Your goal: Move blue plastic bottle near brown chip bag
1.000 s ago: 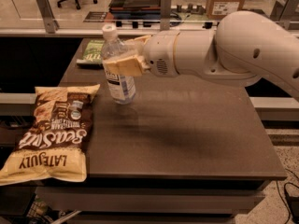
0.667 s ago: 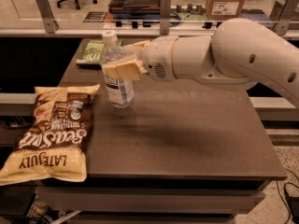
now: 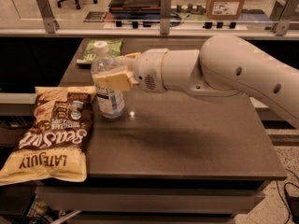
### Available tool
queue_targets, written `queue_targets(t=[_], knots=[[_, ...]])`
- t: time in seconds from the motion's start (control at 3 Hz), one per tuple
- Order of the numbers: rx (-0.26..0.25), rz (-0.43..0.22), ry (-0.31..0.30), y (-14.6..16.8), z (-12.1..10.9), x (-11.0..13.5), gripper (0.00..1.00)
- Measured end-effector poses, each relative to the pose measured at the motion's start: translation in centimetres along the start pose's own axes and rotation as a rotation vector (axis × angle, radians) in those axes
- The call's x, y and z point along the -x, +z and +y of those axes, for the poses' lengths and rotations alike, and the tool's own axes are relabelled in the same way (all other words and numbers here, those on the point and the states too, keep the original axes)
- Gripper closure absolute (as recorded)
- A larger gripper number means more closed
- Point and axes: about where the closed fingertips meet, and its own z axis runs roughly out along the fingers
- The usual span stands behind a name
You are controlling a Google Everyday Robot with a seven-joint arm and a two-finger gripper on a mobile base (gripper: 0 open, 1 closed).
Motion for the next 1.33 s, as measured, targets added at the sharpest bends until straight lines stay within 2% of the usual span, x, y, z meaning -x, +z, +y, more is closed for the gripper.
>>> queue_targets(t=[0.33, 1.33], knots=[[0.003, 0.000, -0.005, 0.12, 0.24, 0.19, 0.81], [0.011, 0.001, -0.018, 0.45, 0.95, 0.76, 0.11]])
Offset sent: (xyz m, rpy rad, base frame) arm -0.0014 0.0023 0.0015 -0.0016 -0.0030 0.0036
